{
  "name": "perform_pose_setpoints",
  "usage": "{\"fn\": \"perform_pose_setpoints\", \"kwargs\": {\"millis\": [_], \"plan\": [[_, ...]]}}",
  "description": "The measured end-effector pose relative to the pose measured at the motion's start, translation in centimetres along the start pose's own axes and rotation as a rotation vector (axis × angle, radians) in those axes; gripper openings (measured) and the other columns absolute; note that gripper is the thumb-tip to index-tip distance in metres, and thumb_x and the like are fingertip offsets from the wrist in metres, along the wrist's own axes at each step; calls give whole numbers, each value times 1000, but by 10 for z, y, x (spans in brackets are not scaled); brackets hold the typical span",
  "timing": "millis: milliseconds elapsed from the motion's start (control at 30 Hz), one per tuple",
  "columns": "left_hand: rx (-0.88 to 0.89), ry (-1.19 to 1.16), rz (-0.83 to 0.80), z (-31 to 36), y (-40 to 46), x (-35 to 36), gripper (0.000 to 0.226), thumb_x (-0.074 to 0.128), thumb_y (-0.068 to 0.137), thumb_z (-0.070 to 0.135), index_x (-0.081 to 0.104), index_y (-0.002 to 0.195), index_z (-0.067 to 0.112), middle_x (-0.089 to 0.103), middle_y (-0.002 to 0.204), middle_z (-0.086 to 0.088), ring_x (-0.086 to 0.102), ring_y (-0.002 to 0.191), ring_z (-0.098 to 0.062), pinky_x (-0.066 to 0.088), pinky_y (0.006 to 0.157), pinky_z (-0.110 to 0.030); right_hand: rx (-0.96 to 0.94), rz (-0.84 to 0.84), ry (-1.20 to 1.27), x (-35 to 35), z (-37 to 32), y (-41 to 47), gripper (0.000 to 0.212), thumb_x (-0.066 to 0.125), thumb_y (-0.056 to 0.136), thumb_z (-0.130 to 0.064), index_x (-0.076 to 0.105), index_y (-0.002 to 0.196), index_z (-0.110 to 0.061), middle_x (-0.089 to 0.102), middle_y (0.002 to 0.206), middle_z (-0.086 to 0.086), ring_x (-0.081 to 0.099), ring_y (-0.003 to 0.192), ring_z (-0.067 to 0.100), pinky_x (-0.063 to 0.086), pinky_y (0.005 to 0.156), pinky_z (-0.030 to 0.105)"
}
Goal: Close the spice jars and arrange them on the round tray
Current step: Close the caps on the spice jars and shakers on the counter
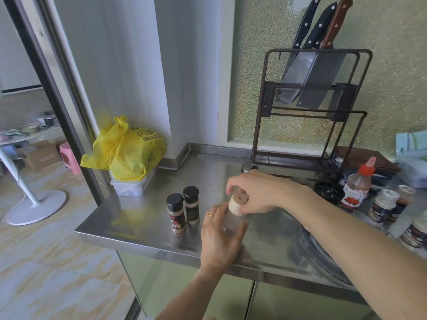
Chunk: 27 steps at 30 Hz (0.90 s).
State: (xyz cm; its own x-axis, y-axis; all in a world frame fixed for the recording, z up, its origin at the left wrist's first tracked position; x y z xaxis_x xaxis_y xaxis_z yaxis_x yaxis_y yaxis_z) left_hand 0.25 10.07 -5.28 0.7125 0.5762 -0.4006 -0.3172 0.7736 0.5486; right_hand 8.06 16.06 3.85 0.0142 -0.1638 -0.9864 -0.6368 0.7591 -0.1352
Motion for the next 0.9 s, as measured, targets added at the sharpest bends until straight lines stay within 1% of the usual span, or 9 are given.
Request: {"fn": "perform_pose_setpoints", "kwargs": {"millis": [100, 200, 267, 333, 433, 533, 667, 833, 900], "plan": [[24, 65, -26, -1, -2, 7, 45, 81, 81, 40, 64, 116, 19, 62, 105, 8, 57, 98, -14, 44, 86, -23, 76, 20, -56, -5, 5, 1, 47, 64, 80, -59, 70, 98, -16, 66, 96, 9, 63, 92, 29, 54, 73, 38], [17, 62, -46, -2, -2, 10, 47, 80, 82, 39, 63, 120, 17, 64, 109, 5, 59, 102, -17, 46, 90, -28, 47, -50, -30, 0, 1, 0, 56, 74, 76, -48, 61, 124, -23, 68, 112, 2, 62, 105, 26, 54, 85, 40], [7, 73, -61, -3, -2, 13, 50, 79, 82, 41, 62, 120, 15, 64, 110, 2, 59, 103, -19, 46, 90, -29, 61, 1, -89, -4, 3, 2, 42, 70, 80, -44, 68, 109, -13, 69, 106, 13, 63, 93, 31, 53, 70, 38], [-4, 86, -66, -4, -4, 14, 50, 79, 82, 43, 62, 119, 14, 65, 109, 1, 59, 102, -20, 47, 89, -31, 104, 46, -131, -7, 5, 0, 49, 63, 83, -57, 68, 96, -10, 63, 100, 17, 60, 86, 31, 44, 64, 33], [-12, 68, -77, -3, -3, 13, 52, 78, 82, 45, 63, 122, 18, 66, 111, 3, 59, 105, -17, 46, 91, -27, 94, -29, -22, 5, 6, -1, 55, 73, 73, -51, 61, 116, -19, 64, 106, 4, 59, 93, 27, 53, 77, 35], [-35, 80, -104, -4, -4, 15, 53, 77, 82, 49, 63, 122, 18, 66, 111, 3, 60, 105, -17, 47, 93, -29, 118, 31, -66, 0, 9, -4, 39, 65, 82, -52, 64, 81, -12, 61, 82, 9, 59, 82, 32, 41, 56, 29], [-48, 71, -99, -4, -4, 14, 55, 77, 81, 51, 63, 123, 19, 67, 113, 4, 60, 106, -16, 46, 93, -28, 114, -2, 6, 5, 10, -5, 55, 69, 75, -43, 53, 122, -20, 64, 110, 7, 63, 96, 29, 56, 77, 40], [-92, 70, -74, -9, -2, 11, 55, 80, 79, 48, 64, 121, 17, 68, 110, 2, 62, 103, -19, 51, 91, -34, 139, 25, 59, 12, 12, -4, 68, 72, 74, -49, 51, 131, -17, 63, 119, 6, 62, 105, 31, 55, 85, 43], [-101, 68, -82, -10, -3, 12, 55, 80, 79, 47, 64, 122, 17, 68, 111, 2, 62, 104, -19, 49, 90, -30, 105, 56, 78, 14, 8, -1, 52, 70, 72, -39, 65, 116, -11, 72, 112, 11, 66, 104, 35, 57, 83, 46]]}}
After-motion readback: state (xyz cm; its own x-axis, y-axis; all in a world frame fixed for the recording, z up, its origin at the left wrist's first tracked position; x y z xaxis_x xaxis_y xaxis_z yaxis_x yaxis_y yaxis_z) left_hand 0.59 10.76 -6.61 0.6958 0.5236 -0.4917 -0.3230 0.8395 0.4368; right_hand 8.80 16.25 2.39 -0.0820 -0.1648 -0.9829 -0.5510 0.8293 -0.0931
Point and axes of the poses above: each hand's wrist, its own y-axis towards the middle knuckle, its own x-axis out of the palm, z = x × y, the point moved 10 cm from there along y, towards the middle knuckle
